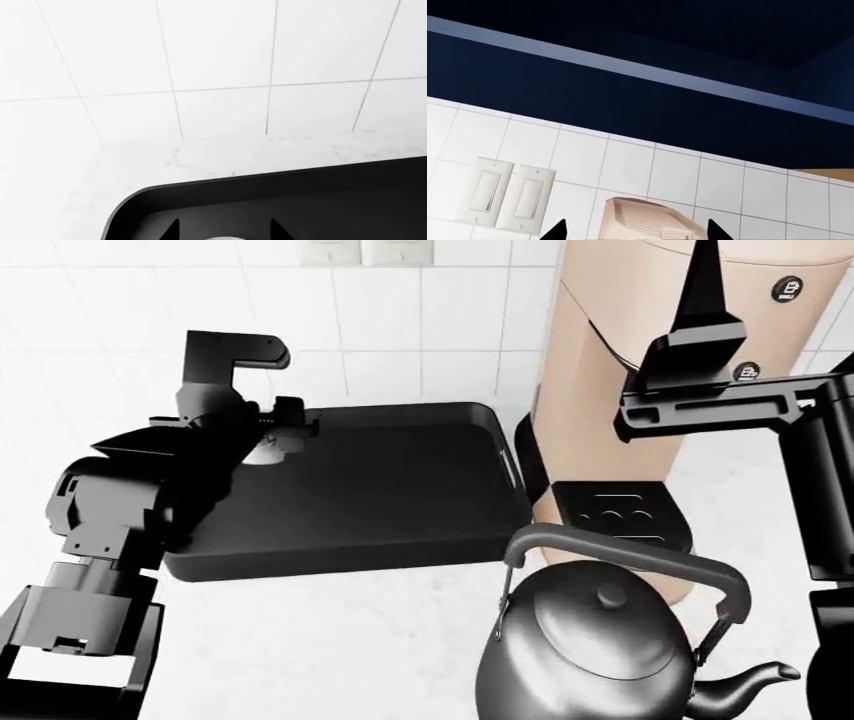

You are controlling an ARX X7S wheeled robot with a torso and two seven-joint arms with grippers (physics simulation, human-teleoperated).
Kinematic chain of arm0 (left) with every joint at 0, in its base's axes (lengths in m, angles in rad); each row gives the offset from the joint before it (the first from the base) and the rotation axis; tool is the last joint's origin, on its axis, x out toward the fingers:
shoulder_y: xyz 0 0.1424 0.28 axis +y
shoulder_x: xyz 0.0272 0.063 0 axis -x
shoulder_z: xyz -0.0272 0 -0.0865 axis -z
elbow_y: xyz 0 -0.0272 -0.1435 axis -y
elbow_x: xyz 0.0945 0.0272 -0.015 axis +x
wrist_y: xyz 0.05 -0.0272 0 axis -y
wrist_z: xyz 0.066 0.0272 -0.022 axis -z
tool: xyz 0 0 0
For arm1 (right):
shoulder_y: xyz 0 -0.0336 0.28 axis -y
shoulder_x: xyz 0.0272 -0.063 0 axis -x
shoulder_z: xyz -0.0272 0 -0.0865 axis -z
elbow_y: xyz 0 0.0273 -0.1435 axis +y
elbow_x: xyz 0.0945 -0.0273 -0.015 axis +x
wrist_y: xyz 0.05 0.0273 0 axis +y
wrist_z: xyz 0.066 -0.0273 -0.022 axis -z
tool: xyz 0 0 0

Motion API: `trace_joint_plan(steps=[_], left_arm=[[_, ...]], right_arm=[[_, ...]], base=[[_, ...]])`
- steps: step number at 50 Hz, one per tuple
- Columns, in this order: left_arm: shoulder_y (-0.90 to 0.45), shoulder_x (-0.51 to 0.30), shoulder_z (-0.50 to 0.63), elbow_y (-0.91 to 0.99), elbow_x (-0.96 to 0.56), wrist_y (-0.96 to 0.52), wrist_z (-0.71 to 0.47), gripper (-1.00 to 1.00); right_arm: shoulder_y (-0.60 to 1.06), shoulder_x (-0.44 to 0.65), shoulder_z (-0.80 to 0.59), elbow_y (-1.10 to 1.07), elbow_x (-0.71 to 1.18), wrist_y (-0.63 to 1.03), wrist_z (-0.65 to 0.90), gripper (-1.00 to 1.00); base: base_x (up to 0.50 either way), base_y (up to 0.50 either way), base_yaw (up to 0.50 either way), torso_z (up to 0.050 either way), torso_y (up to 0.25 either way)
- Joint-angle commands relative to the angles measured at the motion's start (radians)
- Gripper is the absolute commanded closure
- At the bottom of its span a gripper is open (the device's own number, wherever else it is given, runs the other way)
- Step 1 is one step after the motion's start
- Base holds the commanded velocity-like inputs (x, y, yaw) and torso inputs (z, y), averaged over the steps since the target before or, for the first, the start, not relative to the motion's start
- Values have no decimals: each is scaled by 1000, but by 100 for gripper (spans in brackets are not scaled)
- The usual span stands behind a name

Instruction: Pick the kettle from the counter and place it on the tray. Then pick the mug from the cabinet and place it on the tray. Then close the cabinet doors.

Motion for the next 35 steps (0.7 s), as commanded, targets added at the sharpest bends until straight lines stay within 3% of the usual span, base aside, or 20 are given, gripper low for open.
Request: trace_joint_plan(steps=[1, 2, 22, 35], left_arm=[[-2, -2, -12, -21, -9, 1, -19, 100], [-2, -2, -12, -21, -10, 1, -18, -100], [0, -15, -24, 33, -37, -5, -1, -100], [32, -138, -111, 607, -302, -229, 85, -100]], right_arm=[[-11, 1, -1, 1, -11, -7, -6, -100], [-13, 1, -2, 0, -13, -8, -6, -100], [-25, 5, -3, 2, -25, -19, -12, -100], [-43, 21, 11, -3, -20, -36, -9, -100]], base=[[0, 0, 0, 0, 0], [0, 0, 0, 0, 10], [0, 0, 0, 0, 0], [0, 0, 0, 0, 0]])
